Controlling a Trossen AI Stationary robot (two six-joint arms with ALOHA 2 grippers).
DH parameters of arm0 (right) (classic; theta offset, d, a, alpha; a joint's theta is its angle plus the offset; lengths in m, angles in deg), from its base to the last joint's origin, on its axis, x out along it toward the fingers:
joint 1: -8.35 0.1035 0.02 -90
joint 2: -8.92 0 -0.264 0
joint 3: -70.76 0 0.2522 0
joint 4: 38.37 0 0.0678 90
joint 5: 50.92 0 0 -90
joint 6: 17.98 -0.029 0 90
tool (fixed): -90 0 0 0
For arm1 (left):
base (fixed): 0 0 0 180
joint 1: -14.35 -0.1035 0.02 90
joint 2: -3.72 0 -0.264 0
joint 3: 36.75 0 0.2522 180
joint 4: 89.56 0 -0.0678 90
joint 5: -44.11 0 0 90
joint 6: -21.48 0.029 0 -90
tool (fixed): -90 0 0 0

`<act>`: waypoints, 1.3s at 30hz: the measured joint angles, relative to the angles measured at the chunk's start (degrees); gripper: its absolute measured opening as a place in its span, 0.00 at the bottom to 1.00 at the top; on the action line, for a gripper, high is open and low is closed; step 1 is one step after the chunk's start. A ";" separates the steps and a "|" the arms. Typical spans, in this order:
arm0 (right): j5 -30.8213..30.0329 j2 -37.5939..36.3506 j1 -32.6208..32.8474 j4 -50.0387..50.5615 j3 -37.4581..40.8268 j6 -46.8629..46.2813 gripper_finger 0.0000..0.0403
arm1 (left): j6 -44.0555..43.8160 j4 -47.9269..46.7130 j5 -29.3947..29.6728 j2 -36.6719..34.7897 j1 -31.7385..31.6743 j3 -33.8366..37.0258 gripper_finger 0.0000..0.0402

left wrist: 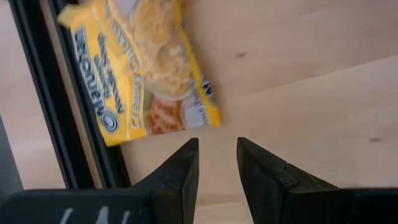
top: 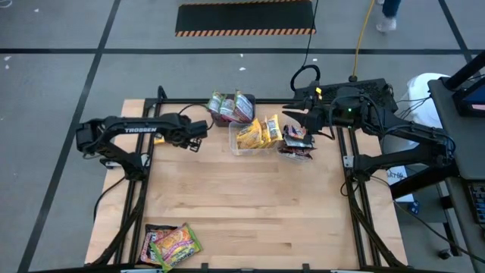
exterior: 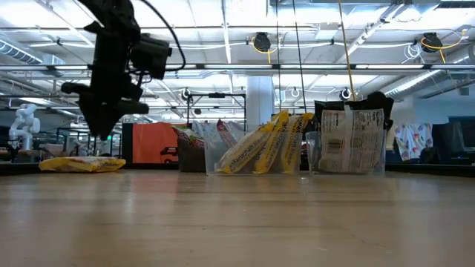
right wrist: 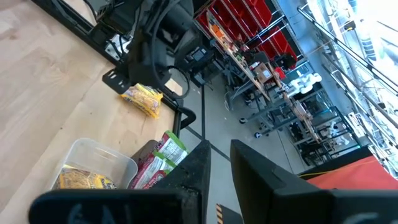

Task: Sort Maruchan noodles
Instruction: Put the yellow noodle pack into the left transparent bin

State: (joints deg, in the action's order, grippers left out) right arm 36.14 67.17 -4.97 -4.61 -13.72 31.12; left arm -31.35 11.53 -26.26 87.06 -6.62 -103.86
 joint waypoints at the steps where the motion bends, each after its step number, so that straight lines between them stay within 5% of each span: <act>1: 0.00 0.00 0.00 -0.01 0.00 0.00 0.15 | -0.65 0.58 0.06 -0.04 0.00 1.08 0.29; 9: 0.01 0.00 0.00 -0.76 0.00 2.39 0.15 | -1.15 10.75 1.92 -0.04 -0.72 7.62 0.29; 39: 0.04 0.00 0.00 -1.70 0.00 2.58 0.15 | -0.42 22.48 3.20 -0.07 -4.87 18.47 0.29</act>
State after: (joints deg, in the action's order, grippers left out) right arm 36.18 67.18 -4.97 -6.31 -13.72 33.70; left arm -31.77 34.00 -23.06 87.00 -11.49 -85.38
